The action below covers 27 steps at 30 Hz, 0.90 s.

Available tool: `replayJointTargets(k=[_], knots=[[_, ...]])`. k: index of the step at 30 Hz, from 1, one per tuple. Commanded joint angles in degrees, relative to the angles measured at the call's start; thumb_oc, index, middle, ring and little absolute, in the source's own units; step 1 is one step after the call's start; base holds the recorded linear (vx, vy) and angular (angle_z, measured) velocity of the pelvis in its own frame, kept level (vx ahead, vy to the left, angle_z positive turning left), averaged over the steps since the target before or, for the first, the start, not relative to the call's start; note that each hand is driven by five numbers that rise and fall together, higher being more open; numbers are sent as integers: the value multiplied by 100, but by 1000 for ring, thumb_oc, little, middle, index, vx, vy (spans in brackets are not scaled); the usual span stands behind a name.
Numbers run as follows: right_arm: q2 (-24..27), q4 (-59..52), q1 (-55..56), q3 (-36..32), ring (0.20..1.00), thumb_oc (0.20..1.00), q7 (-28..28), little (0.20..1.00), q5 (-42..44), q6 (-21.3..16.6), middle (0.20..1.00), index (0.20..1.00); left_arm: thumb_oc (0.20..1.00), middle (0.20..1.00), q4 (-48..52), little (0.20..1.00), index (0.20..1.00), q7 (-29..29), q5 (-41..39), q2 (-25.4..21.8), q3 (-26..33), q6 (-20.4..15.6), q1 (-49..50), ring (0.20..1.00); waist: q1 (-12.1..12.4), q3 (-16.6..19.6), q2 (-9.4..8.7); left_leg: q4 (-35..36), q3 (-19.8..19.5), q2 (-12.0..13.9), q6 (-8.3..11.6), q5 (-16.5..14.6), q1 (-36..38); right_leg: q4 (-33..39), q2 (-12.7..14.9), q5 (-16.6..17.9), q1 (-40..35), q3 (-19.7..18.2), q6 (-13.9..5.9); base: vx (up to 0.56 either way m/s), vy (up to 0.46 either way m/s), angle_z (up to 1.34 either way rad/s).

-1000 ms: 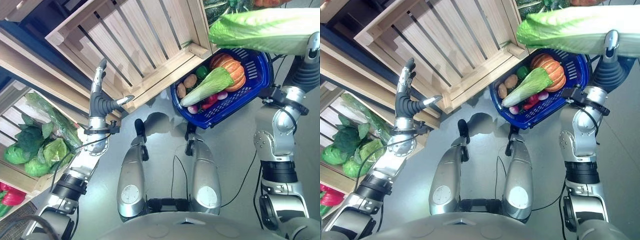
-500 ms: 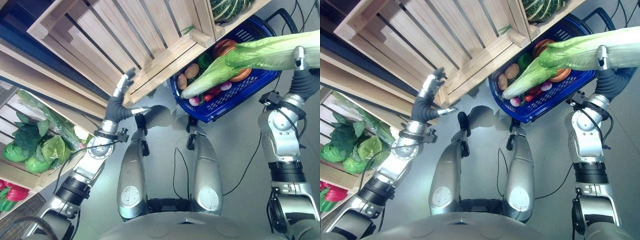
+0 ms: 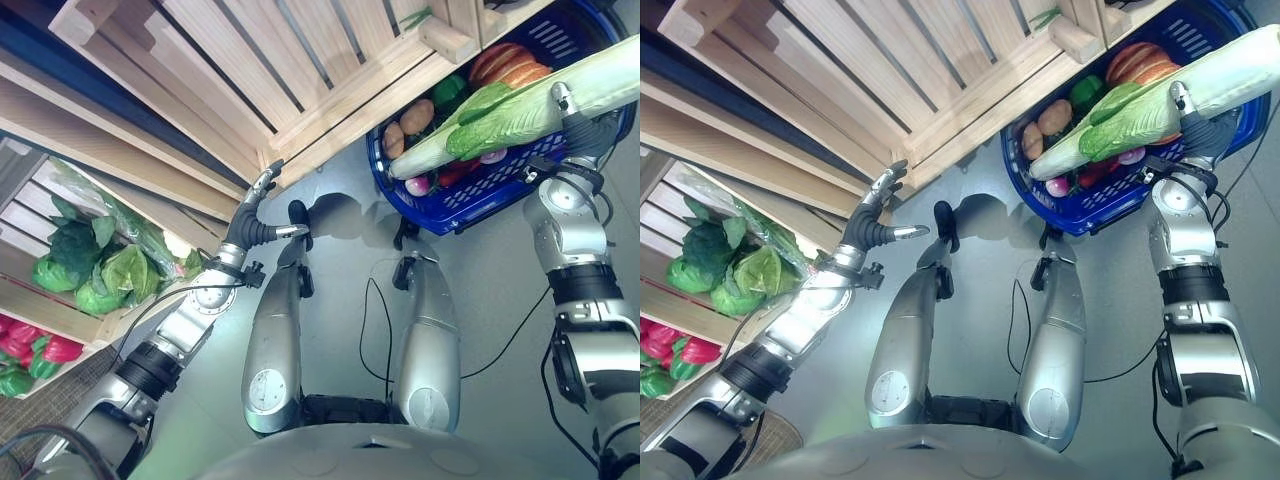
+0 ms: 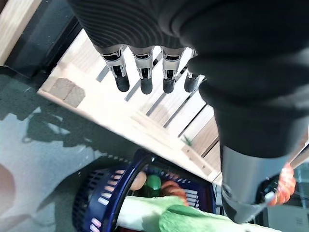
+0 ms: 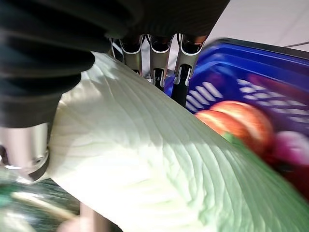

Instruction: Pick up fruits and vegetables into the basket

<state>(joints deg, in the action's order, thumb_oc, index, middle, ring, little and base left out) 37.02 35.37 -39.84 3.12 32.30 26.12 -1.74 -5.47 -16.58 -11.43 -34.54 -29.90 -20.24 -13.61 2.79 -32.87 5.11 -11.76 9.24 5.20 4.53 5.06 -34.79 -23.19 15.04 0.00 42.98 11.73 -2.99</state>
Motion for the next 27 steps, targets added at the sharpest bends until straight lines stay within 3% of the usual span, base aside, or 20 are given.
replayJointTargets(k=[1, 5, 11, 18, 19, 20, 21, 26, 27], knots=[[539, 417, -304, 262, 200, 200, -420, 200, 467, 75, 200, 200, 1000, 1000, 231, 1000, 1000, -94, -165, 63, -399, -230, 56, 1000, 5, 307, 471, -669, 16, 92, 19, -359, -501, -264, -53, -112, 88, 167, -239, 14, -34, 8], [473, 1329, -864, 583, 200, 200, -771, 200, 984, 485, 200, 200, 1000, 1000, 149, 1000, 1000, -150, -195, 94, -614, -229, -116, 1000, 143, 307, 610, -755, -55, 40, -13, -357, -755, -449, -2, -160, 355, 190, -195, 14, -42, 7], [332, 2708, -1201, 627, 200, 200, -1744, 200, 1526, 891, 200, 200, 1000, 1000, 84, 1000, 1000, -59, -254, 129, -839, -118, -269, 1000, 310, 307, 766, -898, -161, -53, -81, -379, -1009, -700, 40, -247, 617, 207, -115, 14, -32, 11], [171, 3550, -1283, 490, 200, 200, -1964, 200, 2000, 1200, 200, 200, 1000, 1000, 182, 1000, 1000, 35, -183, 145, -1072, 180, -400, 1000, 421, 307, 862, -1030, -244, -107, -138, -407, -1159, -899, 72, -302, 768, 208, -74, 8, -25, 8], [161, 3579, -1273, 464, 573, 573, -1926, 573, 2047, 1194, 573, 573, 1000, 1000, 199, 1000, 1000, 39, -201, 140, -1082, 207, -402, 1000, 425, 307, 865, -1049, -250, -108, -139, -412, -1167, -911, 78, -304, 770, 208, -75, 7, -10, 8], [158, 3585, -1269, 455, 878, 878, -1924, 878, 2042, 1190, 878, 878, 1000, 1000, 204, 1000, 1000, 39, -206, 139, -1084, 213, -401, 1000, 426, 307, 866, -1054, -252, -108, -140, -415, -1169, -917, 78, -307, 772, 207, -75, 6, 4, 4], [133, 3639, -1244, 400, 1000, 1000, -1822, 1000, 1985, 1128, 1000, 1000, 1000, 1000, 221, 1000, 1000, 30, -212, 142, -1101, 253, -394, 1000, 424, 307, 876, -1072, -258, -108, -140, -422, -1169, -948, 79, -318, 777, 195, -74, 4, 5, 4], [94, 3711, -1216, 304, 1000, 1000, -1253, 1000, 1748, 789, 1000, 1000, 1000, 1000, 291, 1000, 1000, 46, -211, 112, -1172, 340, -379, 1000, 423, 307, 853, -1058, -276, -110, -148, -429, -1101, -926, 68, -296, 697, 193, -95, -1, -1, 1], [86, 3682, -1209, 268, 1000, 1000, -908, 1000, 1614, 483, 1000, 1000, 1000, 1000, 294, 1000, 1000, 23, -185, 101, -1183, 330, -358, 1000, 412, 307, 831, -1023, -272, -100, -144, -426, -1047, -884, 57, -279, 628, 203, -111, 0, 0, 0]])
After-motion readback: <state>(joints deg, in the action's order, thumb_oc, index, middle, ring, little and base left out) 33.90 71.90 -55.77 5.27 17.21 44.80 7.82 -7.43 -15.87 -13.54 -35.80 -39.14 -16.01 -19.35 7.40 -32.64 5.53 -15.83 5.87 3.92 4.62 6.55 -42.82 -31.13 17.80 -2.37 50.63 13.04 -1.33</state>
